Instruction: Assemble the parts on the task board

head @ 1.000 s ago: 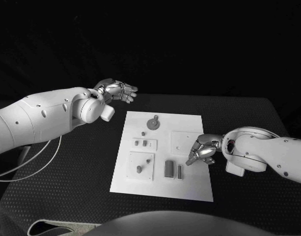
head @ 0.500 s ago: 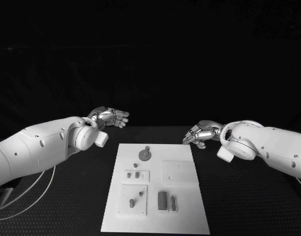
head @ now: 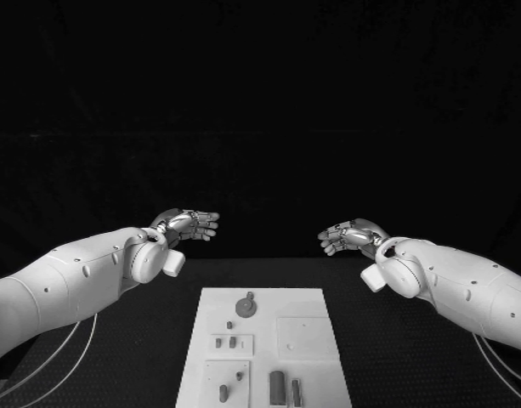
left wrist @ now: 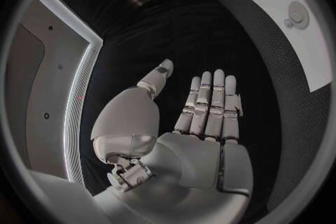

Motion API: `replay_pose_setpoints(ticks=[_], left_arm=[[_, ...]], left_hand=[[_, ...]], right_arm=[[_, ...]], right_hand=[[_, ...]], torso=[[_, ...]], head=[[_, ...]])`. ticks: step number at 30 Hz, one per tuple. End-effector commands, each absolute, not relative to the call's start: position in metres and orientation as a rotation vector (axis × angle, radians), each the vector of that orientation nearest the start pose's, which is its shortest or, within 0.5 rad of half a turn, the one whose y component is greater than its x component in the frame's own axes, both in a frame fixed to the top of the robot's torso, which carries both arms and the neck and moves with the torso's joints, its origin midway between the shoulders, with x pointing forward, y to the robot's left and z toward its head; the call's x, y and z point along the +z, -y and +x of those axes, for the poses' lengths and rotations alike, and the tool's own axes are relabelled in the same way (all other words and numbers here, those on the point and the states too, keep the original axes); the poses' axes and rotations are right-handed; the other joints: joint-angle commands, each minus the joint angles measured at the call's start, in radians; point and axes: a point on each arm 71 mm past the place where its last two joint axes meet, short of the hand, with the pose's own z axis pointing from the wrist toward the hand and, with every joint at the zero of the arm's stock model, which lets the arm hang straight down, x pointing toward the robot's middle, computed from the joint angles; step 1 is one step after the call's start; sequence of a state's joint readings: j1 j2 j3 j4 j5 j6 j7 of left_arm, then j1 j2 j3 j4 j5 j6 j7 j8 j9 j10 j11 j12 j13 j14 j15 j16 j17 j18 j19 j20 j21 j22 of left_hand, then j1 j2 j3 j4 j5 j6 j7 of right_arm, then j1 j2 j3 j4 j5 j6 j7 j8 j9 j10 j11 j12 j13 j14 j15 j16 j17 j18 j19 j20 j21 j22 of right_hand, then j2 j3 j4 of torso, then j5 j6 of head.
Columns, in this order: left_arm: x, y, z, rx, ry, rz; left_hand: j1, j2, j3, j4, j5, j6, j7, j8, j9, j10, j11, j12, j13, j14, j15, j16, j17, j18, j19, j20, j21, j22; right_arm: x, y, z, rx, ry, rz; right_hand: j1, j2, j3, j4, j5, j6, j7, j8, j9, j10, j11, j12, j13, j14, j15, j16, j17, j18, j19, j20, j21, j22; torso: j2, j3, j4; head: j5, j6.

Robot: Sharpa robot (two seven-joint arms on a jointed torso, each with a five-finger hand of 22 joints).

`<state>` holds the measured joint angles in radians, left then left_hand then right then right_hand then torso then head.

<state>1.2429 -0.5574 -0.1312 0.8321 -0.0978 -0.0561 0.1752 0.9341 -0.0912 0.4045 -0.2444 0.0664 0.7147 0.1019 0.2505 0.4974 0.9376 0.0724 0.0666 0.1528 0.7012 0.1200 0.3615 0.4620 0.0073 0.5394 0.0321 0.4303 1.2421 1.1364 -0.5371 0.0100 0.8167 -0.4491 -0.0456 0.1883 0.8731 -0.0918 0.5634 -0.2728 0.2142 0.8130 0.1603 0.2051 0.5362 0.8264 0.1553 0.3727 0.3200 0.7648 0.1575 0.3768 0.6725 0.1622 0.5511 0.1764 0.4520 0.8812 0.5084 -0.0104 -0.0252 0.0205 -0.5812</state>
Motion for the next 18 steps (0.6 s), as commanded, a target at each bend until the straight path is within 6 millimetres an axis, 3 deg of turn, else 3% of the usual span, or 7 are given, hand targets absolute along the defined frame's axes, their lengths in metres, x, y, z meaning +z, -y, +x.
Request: replay_pose_setpoints(ticks=[1,5,7,8,13,14,18], left_arm=[[-0.229,-0.263,0.584,-1.287,-1.618,-1.149],[-0.233,-0.263,0.583,-1.296,-1.625,-1.149],[-0.235,-0.261,0.582,-1.307,-1.636,-1.148],[-0.235,-0.267,0.583,-1.226,-1.635,-1.150],[-0.236,-0.263,0.580,-1.230,-1.617,-1.154],[-0.237,-0.262,0.579,-1.232,-1.610,-1.156],[-0.240,-0.253,0.569,-1.241,-1.563,-1.166]], left_hand=[[-0.031,-0.019,-0.014,0.010,-0.012,-0.037,-0.017,-0.018,-0.009,-0.054,-0.010,-0.004,-0.025,-0.055,0.008,-0.038,-0.015,-0.007,-0.045,0.026,-0.046,-0.018],[-0.066,-0.053,-0.007,0.054,-0.016,-0.067,-0.024,-0.026,-0.011,-0.086,-0.016,-0.001,-0.045,-0.085,0.012,-0.057,-0.024,-0.007,-0.075,0.045,-0.076,-0.023],[-0.069,-0.056,-0.002,0.064,-0.015,-0.067,-0.023,-0.024,-0.009,-0.086,-0.015,0.000,-0.048,-0.086,0.012,-0.058,-0.024,-0.007,-0.076,0.046,-0.078,-0.021],[-0.934,0.091,-0.405,0.244,-0.066,-0.715,-0.102,-0.251,-0.497,-0.938,-0.072,-0.067,-0.153,-0.701,-0.120,-0.361,-0.462,-0.007,-0.539,-0.032,-0.430,-0.388],[-0.934,0.091,-0.405,0.244,-0.066,-0.715,-0.102,-0.251,-0.497,-0.938,-0.072,-0.067,-0.153,-0.701,-0.120,-0.361,-0.462,-0.007,-0.539,-0.032,-0.430,-0.512],[-0.934,0.091,-0.405,0.244,-0.066,-0.715,-0.102,-0.251,-0.497,-0.938,-0.072,-0.067,-0.153,-0.701,-0.120,-0.361,-0.462,-0.007,-0.539,-0.032,-0.430,-1.242],[-0.934,0.091,-0.405,0.244,-0.066,-0.715,-0.102,-0.251,-0.497,-0.938,-0.072,-0.067,-0.153,-0.701,-0.120,-0.361,-0.462,-0.007,-0.539,-0.032,-0.430,-1.242]], right_arm=[[-0.247,0.252,0.577,1.193,-1.603,0.941],[-0.247,0.252,0.577,1.204,-1.592,0.948],[-0.247,0.255,0.576,1.200,-1.589,0.951],[-0.249,0.251,0.576,1.170,-1.645,0.932],[-0.248,0.248,0.573,1.182,-1.622,0.940],[-0.248,0.247,0.572,1.186,-1.613,0.943],[-0.245,0.239,0.564,1.213,-1.553,0.967]], right_hand=[[-0.009,0.002,-0.037,0.007,-0.011,-0.025,-0.007,-0.004,-0.005,0.004,0.001,-0.080,-0.072,-0.018,0.008,-0.057,-0.056,-0.029,-0.060,0.015,-0.053,-0.019],[-0.026,0.006,-0.074,0.020,-0.008,-0.052,-0.011,-0.005,-0.011,0.010,-0.001,-0.143,-0.125,-0.042,0.002,-0.098,-0.102,-0.038,-0.091,0.021,-0.080,-0.023],[-0.024,0.007,-0.083,0.022,-0.006,-0.055,-0.010,-0.001,-0.012,0.025,0.000,-0.162,-0.144,-0.039,0.002,-0.104,-0.117,-0.037,-0.092,0.022,-0.084,-0.021],[-0.873,0.092,-0.563,0.273,-0.214,-0.813,-0.160,-0.205,-0.536,-0.826,-0.155,-0.373,-0.320,-0.765,-0.157,-0.377,-0.673,-0.162,-0.551,-0.176,-0.452,-0.881],[-0.873,0.092,-0.563,0.273,-0.214,-0.813,-0.160,-0.205,-0.536,-0.826,-0.155,-0.373,-0.320,-0.765,-0.157,-0.377,-0.673,-0.162,-0.551,-0.176,-0.452,-0.881],[-0.873,0.092,-0.563,0.273,-0.214,-0.813,-0.160,-0.205,-0.536,-0.826,-0.155,-0.373,-0.320,-0.765,-0.157,-0.377,-0.673,-0.162,-0.551,-0.176,-0.452,-0.881],[-0.873,0.092,-0.563,0.273,-0.214,-0.813,-0.160,-0.205,-0.536,-0.826,-0.155,-0.373,-0.320,-0.765,-0.157,-0.377,-0.673,-0.162,-0.551,-0.176,-0.452,-0.881]], torso=[[-0.018,0.0043,-0.0042],[-0.017,0.0106,-0.0044],[-0.017,0.0112,-0.0035],[-0.015,0.0068,-0.0032],[0.000,0.0079,0.0052],[0.006,0.0083,0.0085],[0.030,0.0100,0.0222]], head=[[0.006,0.014],[0.004,0.023],[0.003,0.024],[0.005,0.019],[-0.003,0.008],[-0.006,0.004],[-0.018,-0.015]])
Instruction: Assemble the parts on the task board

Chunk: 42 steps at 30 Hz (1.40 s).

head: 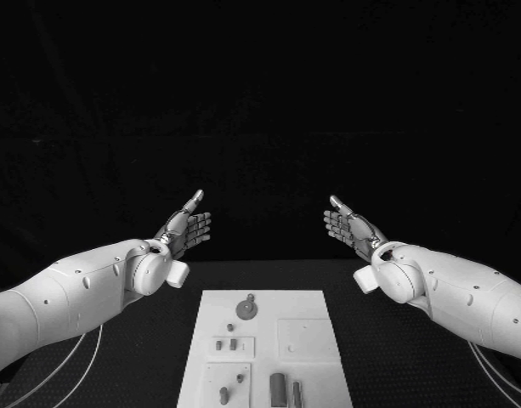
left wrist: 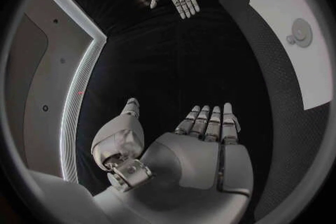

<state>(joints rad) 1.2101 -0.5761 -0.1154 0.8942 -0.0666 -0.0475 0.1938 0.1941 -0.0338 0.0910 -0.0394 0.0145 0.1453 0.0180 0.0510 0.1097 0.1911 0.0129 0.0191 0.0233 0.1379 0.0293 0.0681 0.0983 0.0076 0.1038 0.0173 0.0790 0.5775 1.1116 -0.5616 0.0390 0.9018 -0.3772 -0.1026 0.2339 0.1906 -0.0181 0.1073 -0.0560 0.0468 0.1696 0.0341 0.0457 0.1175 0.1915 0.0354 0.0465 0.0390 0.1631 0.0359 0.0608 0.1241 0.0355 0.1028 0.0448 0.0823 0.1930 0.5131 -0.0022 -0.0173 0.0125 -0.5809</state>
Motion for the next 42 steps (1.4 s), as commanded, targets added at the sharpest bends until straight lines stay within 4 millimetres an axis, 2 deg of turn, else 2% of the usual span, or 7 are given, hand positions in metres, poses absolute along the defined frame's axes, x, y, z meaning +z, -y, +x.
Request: replay_pose_setpoints(ticks=[1,6,14,21,26,42], left_arm=[[-0.241,-0.250,0.565,-1.244,-1.549,-1.169],[-0.243,-0.234,0.545,-1.253,-1.464,-1.186],[-0.236,-0.207,0.498,-1.247,-1.311,-1.206],[-0.227,-0.195,0.470,-1.234,-1.236,-1.209],[-0.224,-0.193,0.462,-1.229,-1.219,-1.209],[-0.224,-0.192,0.462,-1.229,-1.218,-1.209]], left_hand=[[-0.194,0.034,-0.091,0.039,-0.014,-0.145,-0.018,-0.051,-0.110,-0.191,-0.013,-0.019,-0.023,-0.138,-0.029,-0.068,-0.098,-0.008,-0.104,-0.017,-0.079,-0.578],[-0.194,0.034,-0.091,0.039,-0.014,-0.145,-0.018,-0.051,-0.110,-0.191,-0.013,-0.019,-0.023,-0.138,-0.029,-0.068,-0.098,-0.008,-0.104,-0.017,-0.079,-0.578],[-0.194,0.034,-0.091,0.039,-0.014,-0.145,-0.018,-0.051,-0.110,-0.191,-0.013,-0.019,-0.023,-0.138,-0.029,-0.068,-0.098,-0.008,-0.104,-0.017,-0.079,-0.578],[-0.194,0.034,-0.091,0.039,-0.014,-0.145,-0.018,-0.051,-0.110,-0.191,-0.013,-0.019,-0.023,-0.138,-0.029,-0.068,-0.098,-0.008,-0.104,-0.017,-0.079,-0.578],[-0.194,0.034,-0.091,0.039,-0.014,-0.145,-0.018,-0.051,-0.110,-0.191,-0.013,-0.019,-0.023,-0.138,-0.029,-0.068,-0.098,-0.008,-0.104,-0.017,-0.079,-0.578],[-0.194,0.034,-0.091,0.039,-0.014,-0.145,-0.018,-0.051,-0.110,-0.191,-0.013,-0.019,-0.023,-0.138,-0.029,-0.068,-0.098,-0.008,-0.104,-0.017,-0.079,-0.578]], right_arm=[[-0.245,0.237,0.561,1.219,-1.536,0.974],[-0.240,0.224,0.542,1.250,-1.437,1.025],[-0.231,0.204,0.497,1.258,-1.285,1.135],[-0.226,0.194,0.469,1.237,-1.229,1.195],[-0.224,0.192,0.462,1.229,-1.218,1.208],[-0.224,0.192,0.462,1.229,-1.218,1.209]], right_hand=[[-0.191,0.018,-0.107,0.056,-0.047,-0.170,-0.034,-0.046,-0.118,-0.192,-0.035,-0.046,-0.039,-0.163,-0.036,-0.061,-0.124,-0.036,-0.103,-0.045,-0.082,-0.193],[-0.191,0.018,-0.107,0.056,-0.047,-0.170,-0.034,-0.046,-0.118,-0.192,-0.035,-0.046,-0.039,-0.163,-0.036,-0.061,-0.124,-0.036,-0.103,-0.045,-0.082,-0.193],[-0.191,0.018,-0.107,0.056,-0.047,-0.170,-0.034,-0.046,-0.118,-0.192,-0.035,-0.046,-0.039,-0.163,-0.036,-0.061,-0.124,-0.036,-0.103,-0.045,-0.082,-0.193],[-0.191,0.018,-0.107,0.056,-0.047,-0.170,-0.034,-0.046,-0.118,-0.192,-0.035,-0.046,-0.039,-0.163,-0.036,-0.061,-0.124,-0.036,-0.103,-0.045,-0.082,-0.193],[-0.191,0.018,-0.107,0.056,-0.047,-0.170,-0.034,-0.046,-0.118,-0.192,-0.035,-0.046,-0.039,-0.163,-0.036,-0.061,-0.124,-0.036,-0.103,-0.045,-0.082,-0.193],[-0.191,0.018,-0.107,0.056,-0.047,-0.170,-0.034,-0.046,-0.118,-0.192,-0.035,-0.046,-0.039,-0.163,-0.036,-0.061,-0.124,-0.036,-0.103,-0.045,-0.082,-0.193]], torso=[[0.029,0.0020,0.0158],[0.031,0.0022,0.0173],[0.031,0.0022,0.0173],[0.031,0.0022,0.0173],[0.031,0.0022,0.0173],[0.031,0.0022,0.0173]], head=[[-0.011,-0.017],[-0.012,-0.019],[-0.012,-0.019],[-0.012,-0.019],[-0.012,-0.019],[-0.012,-0.019]])
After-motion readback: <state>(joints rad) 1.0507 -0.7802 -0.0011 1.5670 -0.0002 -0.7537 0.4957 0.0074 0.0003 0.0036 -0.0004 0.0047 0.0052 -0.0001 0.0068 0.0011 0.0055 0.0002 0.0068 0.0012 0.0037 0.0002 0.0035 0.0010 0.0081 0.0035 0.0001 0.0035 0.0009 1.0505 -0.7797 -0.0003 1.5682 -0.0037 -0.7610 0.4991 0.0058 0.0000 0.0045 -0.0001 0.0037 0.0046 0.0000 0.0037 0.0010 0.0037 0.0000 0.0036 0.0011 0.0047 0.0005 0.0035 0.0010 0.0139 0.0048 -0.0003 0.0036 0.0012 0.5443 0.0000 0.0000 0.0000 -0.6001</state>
